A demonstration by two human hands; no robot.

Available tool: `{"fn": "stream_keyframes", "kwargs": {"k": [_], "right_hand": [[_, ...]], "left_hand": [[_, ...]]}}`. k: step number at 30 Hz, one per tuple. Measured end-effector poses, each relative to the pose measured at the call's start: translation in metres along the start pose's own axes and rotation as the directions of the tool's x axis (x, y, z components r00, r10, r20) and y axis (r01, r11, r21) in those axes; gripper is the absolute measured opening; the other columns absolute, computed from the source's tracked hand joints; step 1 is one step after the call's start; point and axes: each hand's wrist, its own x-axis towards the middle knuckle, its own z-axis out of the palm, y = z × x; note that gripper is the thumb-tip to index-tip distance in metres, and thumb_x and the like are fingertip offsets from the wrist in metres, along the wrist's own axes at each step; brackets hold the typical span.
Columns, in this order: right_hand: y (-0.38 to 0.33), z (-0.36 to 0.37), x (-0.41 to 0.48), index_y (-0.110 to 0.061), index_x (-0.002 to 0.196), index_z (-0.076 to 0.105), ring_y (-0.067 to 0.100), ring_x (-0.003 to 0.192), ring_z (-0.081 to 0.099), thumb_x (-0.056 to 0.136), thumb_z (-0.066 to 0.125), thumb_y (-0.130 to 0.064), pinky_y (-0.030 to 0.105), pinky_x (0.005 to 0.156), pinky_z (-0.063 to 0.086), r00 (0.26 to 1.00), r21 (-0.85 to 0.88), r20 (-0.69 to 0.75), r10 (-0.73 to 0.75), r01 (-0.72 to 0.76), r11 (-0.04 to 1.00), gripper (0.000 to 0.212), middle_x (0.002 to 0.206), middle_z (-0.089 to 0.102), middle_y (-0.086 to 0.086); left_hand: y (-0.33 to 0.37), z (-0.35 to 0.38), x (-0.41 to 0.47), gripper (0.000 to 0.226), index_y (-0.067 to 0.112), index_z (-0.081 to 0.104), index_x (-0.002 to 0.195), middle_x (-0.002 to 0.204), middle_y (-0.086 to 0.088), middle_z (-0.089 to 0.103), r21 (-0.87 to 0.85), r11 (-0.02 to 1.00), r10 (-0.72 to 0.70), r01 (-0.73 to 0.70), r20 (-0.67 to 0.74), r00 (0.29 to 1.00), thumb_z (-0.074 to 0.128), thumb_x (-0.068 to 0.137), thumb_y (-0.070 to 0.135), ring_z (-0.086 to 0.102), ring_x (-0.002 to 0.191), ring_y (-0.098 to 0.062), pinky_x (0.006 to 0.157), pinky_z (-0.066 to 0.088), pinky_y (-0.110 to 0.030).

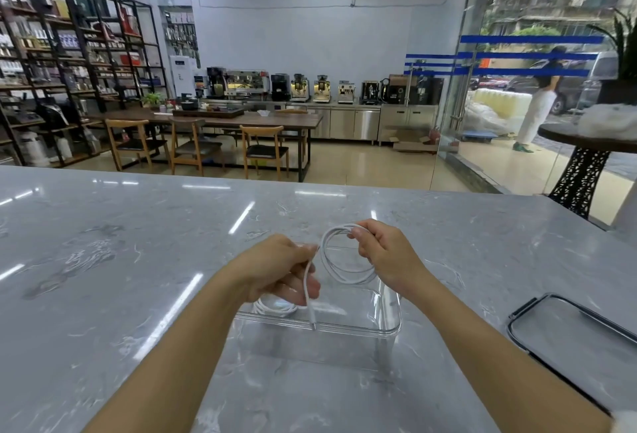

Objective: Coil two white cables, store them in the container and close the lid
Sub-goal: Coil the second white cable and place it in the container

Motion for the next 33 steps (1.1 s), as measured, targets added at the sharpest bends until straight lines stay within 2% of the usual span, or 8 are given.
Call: {"fn": "stream_keyframes", "kwargs": {"k": [5,9,13,17,20,23,28,33], "right_hand": [[0.007,0.001,0.001,-0.009,0.086,0.060,0.012,0.055,0.040,0.096,0.043,-0.019,0.015,0.052,0.034,0.999,-0.034,0.034,0.016,-0.014,0.999,0.022,0.058,0.042,-0.002],[0.006,0.002,0.004,-0.009,0.085,0.060,0.009,0.052,0.039,0.096,0.044,-0.018,0.012,0.049,0.034,1.000,0.032,0.018,0.019,-0.020,0.999,0.022,0.058,0.042,-0.001],[0.005,0.004,0.005,-0.009,0.083,0.059,0.001,0.044,0.040,0.095,0.044,-0.018,0.014,0.049,0.034,0.999,0.060,0.021,0.030,-0.031,0.998,0.021,0.055,0.043,-0.003],[0.005,0.001,0.003,-0.010,0.079,0.059,-0.001,0.036,0.039,0.095,0.045,-0.018,0.010,0.041,0.030,0.999,0.140,0.035,0.024,-0.029,0.990,0.022,0.050,0.042,-0.006],[0.005,0.000,0.002,-0.017,0.074,0.058,0.000,0.038,0.041,0.095,0.046,-0.019,0.010,0.043,0.031,0.999,0.136,0.034,0.032,-0.037,0.990,0.024,0.042,0.043,-0.013],[0.005,0.000,0.000,-0.016,0.075,0.057,0.001,0.045,0.040,0.095,0.045,-0.019,0.014,0.050,0.034,0.999,0.082,0.033,0.000,-0.003,0.997,0.024,0.051,0.041,-0.009],[0.005,0.015,-0.006,-0.002,0.086,0.056,0.011,0.052,0.039,0.096,0.043,-0.021,0.026,0.056,0.036,0.989,-0.105,0.045,-0.138,0.142,0.984,0.025,0.057,0.043,-0.005],[0.008,0.017,-0.007,-0.016,0.097,0.051,0.014,0.042,0.039,0.095,0.035,-0.035,0.025,0.042,0.038,0.840,-0.466,-0.004,-0.543,0.479,0.744,0.024,0.053,0.048,-0.003]], "left_hand": [[-0.013,-0.010,0.007,0.019,0.004,0.068,0.077,0.078,-0.008,0.069,-0.245,0.968,0.070,-0.055,0.052,0.996,0.055,0.088,0.012,0.062,0.078,-0.018,0.074,0.050,-0.028],[-0.026,0.012,0.011,0.011,0.010,0.068,0.071,0.093,-0.014,0.068,-0.715,0.698,0.132,0.038,0.180,0.975,0.060,0.074,0.018,0.061,0.093,-0.028,0.091,0.045,-0.040],[-0.026,0.034,0.017,0.014,0.000,0.066,0.072,0.076,-0.014,0.069,-0.838,0.540,0.233,-0.077,0.061,0.970,0.062,0.069,0.013,0.068,0.071,-0.023,0.075,0.057,-0.042],[-0.022,0.044,0.023,0.013,-0.004,0.060,0.064,0.056,-0.010,0.066,-0.696,0.633,0.302,-0.340,-0.182,0.936,0.066,0.062,0.008,0.064,0.049,-0.018,0.054,0.058,-0.027],[-0.021,0.050,0.022,0.013,-0.002,0.059,0.067,0.051,-0.005,0.067,-0.471,0.757,0.321,-0.453,-0.335,0.886,0.071,0.067,0.001,0.064,0.048,-0.017,0.058,0.058,-0.030],[-0.017,0.052,0.021,0.029,0.008,0.044,0.074,0.057,-0.009,0.066,-0.265,0.855,0.305,-0.445,-0.438,0.846,0.070,0.074,-0.004,0.067,0.053,-0.020,0.065,0.056,-0.042],[-0.022,0.051,0.026,0.026,0.014,0.033,0.087,0.071,-0.009,0.051,0.245,0.905,0.423,-0.347,-0.583,0.693,0.049,0.084,-0.005,0.062,0.046,-0.014,0.046,0.055,-0.035],[-0.033,0.045,0.029,0.025,0.024,0.028,0.093,0.088,-0.011,0.055,0.221,0.938,0.345,-0.265,-0.600,0.722,0.052,0.085,0.026,0.061,0.064,-0.032,0.060,0.055,-0.048]]}}
